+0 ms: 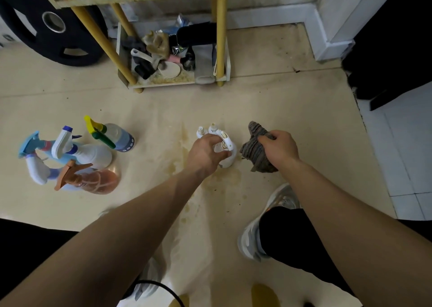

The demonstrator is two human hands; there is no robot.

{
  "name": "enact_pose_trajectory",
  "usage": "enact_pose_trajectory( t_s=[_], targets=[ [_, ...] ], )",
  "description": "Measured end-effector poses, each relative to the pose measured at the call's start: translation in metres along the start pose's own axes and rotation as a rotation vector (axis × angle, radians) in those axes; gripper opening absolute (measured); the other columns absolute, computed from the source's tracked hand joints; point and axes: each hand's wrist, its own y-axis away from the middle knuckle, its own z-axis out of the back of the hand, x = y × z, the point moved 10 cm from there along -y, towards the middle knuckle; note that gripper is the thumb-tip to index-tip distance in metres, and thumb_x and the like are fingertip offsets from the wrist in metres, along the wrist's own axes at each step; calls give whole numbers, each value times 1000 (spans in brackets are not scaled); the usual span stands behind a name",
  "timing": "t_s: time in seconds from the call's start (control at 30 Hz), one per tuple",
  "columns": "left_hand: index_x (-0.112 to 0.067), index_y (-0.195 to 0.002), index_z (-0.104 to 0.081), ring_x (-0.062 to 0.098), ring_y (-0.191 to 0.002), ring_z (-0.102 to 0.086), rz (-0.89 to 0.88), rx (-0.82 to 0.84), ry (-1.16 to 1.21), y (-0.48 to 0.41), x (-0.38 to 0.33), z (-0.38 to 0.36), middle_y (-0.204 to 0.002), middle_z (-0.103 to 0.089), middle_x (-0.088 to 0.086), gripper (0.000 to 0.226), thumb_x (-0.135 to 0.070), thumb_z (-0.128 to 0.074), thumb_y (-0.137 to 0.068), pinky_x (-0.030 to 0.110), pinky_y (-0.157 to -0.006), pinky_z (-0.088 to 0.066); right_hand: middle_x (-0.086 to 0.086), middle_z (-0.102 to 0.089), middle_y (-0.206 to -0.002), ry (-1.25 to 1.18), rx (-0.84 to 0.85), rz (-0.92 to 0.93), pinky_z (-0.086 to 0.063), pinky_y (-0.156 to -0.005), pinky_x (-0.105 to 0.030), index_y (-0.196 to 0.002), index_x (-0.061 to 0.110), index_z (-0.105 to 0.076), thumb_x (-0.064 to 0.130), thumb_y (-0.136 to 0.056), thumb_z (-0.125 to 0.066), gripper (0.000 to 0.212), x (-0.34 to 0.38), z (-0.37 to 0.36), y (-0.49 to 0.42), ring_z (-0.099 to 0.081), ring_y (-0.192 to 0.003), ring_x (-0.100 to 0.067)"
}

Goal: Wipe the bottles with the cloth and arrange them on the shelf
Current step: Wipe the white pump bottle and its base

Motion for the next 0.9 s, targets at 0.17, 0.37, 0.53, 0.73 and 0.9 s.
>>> enact_pose_trajectory(
  t_s=[0.17,0.37,0.53,0.73,0.9],
  targets=[
    [-21,-102,-77,15,-74,-56,48,-3,35,3,4,3,-86,-68,1,17,-30,-75,-87,30,-66,-42,-18,-72,-98,-69,-13,12,-57,-80,-45,-100,-1,-71,25,-98,-61,27,10,9,4,-68,-89,-36],
    [-27,-98,-78,11,-54,-40,22,-35,155,12,-23,34,-72,-57,7,12,-29,-77,-86,17,-51,-32,-14,-73,-94,-178,24,58,-58,-83,-43,-96,3,-73,26,-97,-62,25,53,26,21,-70,-90,-34],
    [-23,-105,-80,-3,-70,-62,-104,-7,279,28,-81,84,-96,-78,-8,19,-20,-80,-85,17,-74,-48,-12,-77,-89,-412,114,237,-59,-91,-52,-81,12,-75,26,-96,-65,22,129,44,66,-74,-90,-32],
    [-5,-104,-75,13,-97,-66,-334,-67,273,52,-154,167,-103,-75,7,27,-26,-77,-87,50,-94,-54,-13,-77,-103,-656,377,519,-58,-95,-44,-103,8,-73,23,-108,-45,32,231,66,148,-74,-97,-26],
    [-28,-109,-77,27,-101,-69,-465,-189,266,80,-191,233,-106,-74,4,31,-45,-73,-83,56,-91,-52,5,-74,-106,-446,353,819,-53,-90,-21,-118,14,-68,17,-110,-42,27,288,69,199,-69,-99,-4]
  ],
)
